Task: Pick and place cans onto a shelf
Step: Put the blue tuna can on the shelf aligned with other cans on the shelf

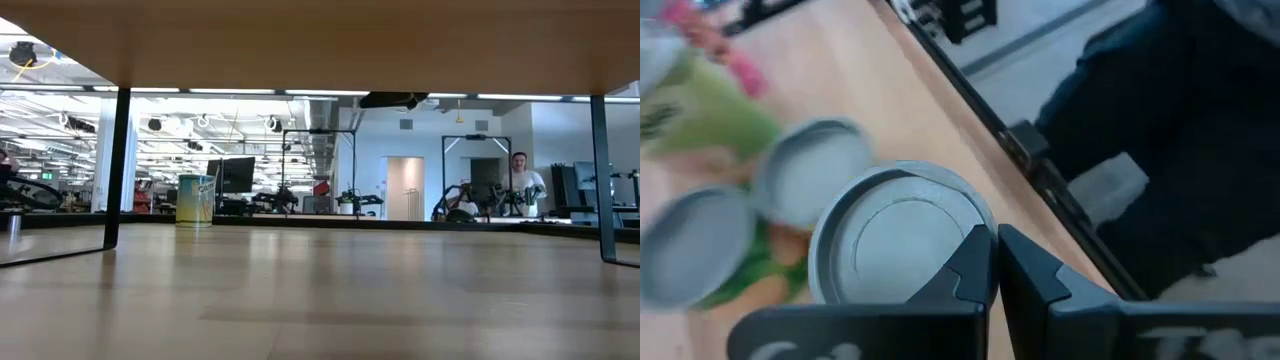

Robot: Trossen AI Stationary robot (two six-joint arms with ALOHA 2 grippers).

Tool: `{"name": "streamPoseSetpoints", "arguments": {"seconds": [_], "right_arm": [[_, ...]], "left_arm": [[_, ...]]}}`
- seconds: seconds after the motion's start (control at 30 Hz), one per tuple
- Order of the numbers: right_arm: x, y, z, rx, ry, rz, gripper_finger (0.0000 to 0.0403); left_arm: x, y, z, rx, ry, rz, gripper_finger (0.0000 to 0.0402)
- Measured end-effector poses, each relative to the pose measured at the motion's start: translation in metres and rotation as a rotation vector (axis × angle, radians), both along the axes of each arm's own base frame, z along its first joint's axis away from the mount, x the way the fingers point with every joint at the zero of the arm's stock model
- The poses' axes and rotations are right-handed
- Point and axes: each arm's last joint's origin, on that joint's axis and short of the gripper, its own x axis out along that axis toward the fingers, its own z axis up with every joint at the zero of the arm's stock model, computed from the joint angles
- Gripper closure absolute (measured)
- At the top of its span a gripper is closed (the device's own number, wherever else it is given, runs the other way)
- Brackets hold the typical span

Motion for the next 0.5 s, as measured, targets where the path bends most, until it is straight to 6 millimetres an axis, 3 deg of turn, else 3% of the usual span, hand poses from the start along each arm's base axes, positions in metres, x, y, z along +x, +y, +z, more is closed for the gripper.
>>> {"name": "streamPoseSetpoints", "arguments": {"seconds": [0.2, 0.5], "right_arm": [[0.000, 0.000, 0.000, 0.014, -0.003, -0.004, 0.0392], [0.000, 0.001, -0.001, 0.044, -0.002, -0.013, 0.0392]], "left_arm": [[0.015, -0.027, -0.016, 0.074, 0.096, 0.015, 0.0402], [0.020, -0.025, -0.031, 0.122, 0.175, 0.167, 0.0402]]}}
